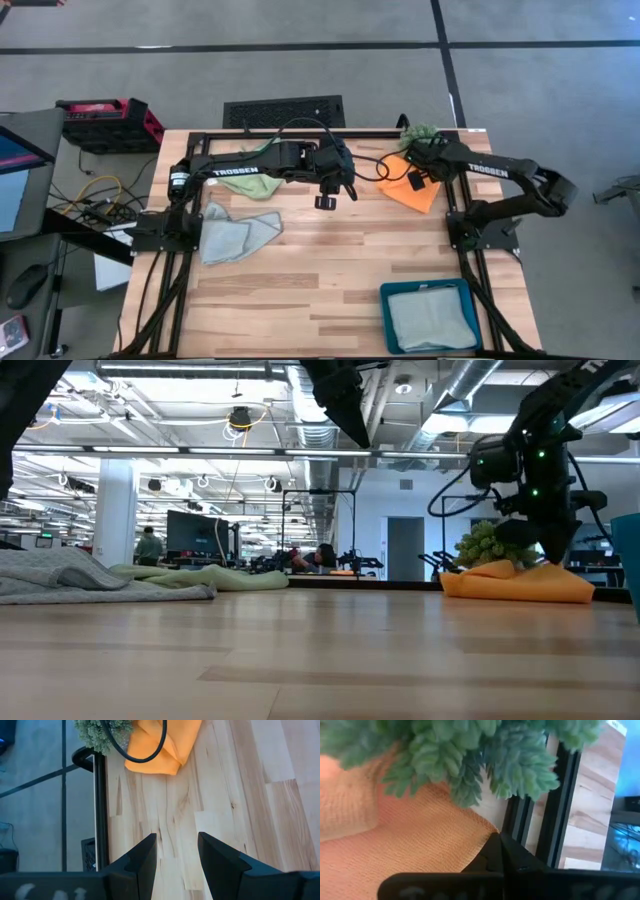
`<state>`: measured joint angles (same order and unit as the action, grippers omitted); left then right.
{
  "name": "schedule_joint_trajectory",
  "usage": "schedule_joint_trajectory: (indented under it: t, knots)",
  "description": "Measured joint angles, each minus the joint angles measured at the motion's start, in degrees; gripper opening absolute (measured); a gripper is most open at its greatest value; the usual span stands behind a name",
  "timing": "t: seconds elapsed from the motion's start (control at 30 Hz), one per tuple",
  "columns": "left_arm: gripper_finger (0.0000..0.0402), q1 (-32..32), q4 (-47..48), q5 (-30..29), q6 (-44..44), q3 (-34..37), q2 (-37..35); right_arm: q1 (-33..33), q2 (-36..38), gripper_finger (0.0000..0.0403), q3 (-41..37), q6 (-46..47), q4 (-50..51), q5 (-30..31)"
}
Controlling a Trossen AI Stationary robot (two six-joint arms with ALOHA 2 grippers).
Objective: Fold microfiber towels
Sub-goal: Fold the orange towel, then put the folded orange towel into the blue bin
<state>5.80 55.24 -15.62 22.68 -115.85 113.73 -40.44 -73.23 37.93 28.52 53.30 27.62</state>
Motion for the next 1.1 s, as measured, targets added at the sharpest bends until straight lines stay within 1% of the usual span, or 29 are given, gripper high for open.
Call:
schedule_joint_trajectory:
  t: [0.1, 0.27, 0.43, 0.67, 0.8, 0.9, 1.0, 1.1]
  knots:
    - [0.0137, 0.0, 0.67, -0.01, 0.0, 0.0, 0.0, -0.31, -1.95, 0.0014, 0.01, -0.09, -0.23, -0.37]
    - [0.0137, 0.0, 1.16, -0.02, 0.0, 0.0, 0.0, -0.29, -3.95, 0.0043, 0.04, -0.42, -0.46, -0.81]
    - [0.0137, 0.0, 1.16, 0.0, 0.0, 0.0, 0.0, -0.26, -4.0, 0.0067, 0.06, -3.22, -1.9, -3.62]
    - [0.0137, 0.0, 1.85, 0.0, -0.15, -0.02, 0.0, -0.31, -3.96, 0.011, 0.07, -3.26, -1.78, -3.72]
    - [0.0137, 0.0, 2.34, 0.0, -0.79, -0.02, 0.0, -0.95, -3.96, 0.0143, 1.28, -3.16, -0.48, -3.76]
    - [0.0137, 0.01, 2.34, 0.0, -0.96, -0.02, 0.0, -1.02, -3.94, 0.0165, 4.27, -3.07, 3.46, -5.31]
    - [0.0137, 0.0, 2.94, 0.0, -1.42, -0.02, 0.0, 0.69, -3.53, 0.018, 6.78, -3.07, 7.02, -6.54]
    - [0.0137, 0.0, 3.75, 0.0, -1.91, -0.02, 0.0, 5.01, -2.56, 0.0189, 7.21, -3.02, 7.57, -7.2]
